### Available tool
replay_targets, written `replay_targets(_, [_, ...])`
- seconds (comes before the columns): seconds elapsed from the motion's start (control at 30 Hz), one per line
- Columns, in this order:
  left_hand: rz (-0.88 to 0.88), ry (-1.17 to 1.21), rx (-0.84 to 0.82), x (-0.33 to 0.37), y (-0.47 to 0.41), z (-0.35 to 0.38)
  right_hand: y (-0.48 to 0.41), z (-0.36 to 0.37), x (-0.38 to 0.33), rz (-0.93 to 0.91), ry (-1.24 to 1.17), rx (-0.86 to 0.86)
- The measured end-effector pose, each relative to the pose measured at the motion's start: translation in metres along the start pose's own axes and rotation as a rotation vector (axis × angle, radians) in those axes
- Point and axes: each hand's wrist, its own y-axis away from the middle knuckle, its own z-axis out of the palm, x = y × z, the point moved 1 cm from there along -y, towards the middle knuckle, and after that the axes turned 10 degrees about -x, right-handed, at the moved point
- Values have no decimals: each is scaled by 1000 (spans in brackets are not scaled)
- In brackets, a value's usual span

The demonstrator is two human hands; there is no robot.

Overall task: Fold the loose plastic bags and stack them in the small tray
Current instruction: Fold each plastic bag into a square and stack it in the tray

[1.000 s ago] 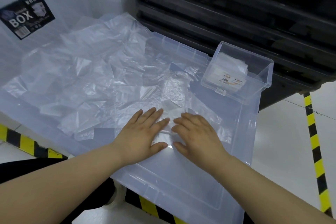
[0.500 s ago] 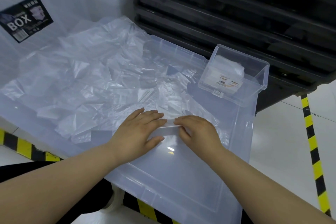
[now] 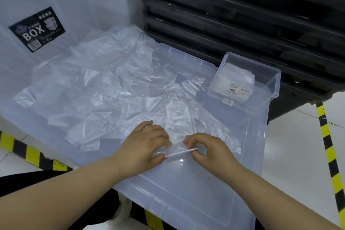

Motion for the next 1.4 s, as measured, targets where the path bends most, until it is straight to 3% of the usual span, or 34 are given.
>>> replay_targets(0.13, [-74,-17,-158,0,0,4,-1,2,2,-19,55,-5])
replay_targets(0.33, [-220,387,-354,7,-9,-11,0,0,-2,-24,33,-15])
replay_targets(0.53, [-200,339,-378,-1,-10,-15,2,-1,-5,-22,18,-19])
replay_targets(0.67, [-34,115,-220,-4,-3,-10,3,-4,-8,11,-75,-37])
replay_targets(0.97, [-118,11,17,4,-9,0,-2,-10,-13,31,-135,28])
replay_targets(1.13, [-248,208,53,4,-12,-7,-5,-12,-15,68,-125,-30])
replay_targets(1.2, [-307,310,-31,8,-14,-11,-6,-11,-16,80,-114,-34])
replay_targets(1.3, [-445,428,-145,10,-15,-8,-11,-8,-16,122,-134,9])
replay_targets(1.4, [-532,552,-99,11,-20,-9,-20,-8,-17,219,-207,91])
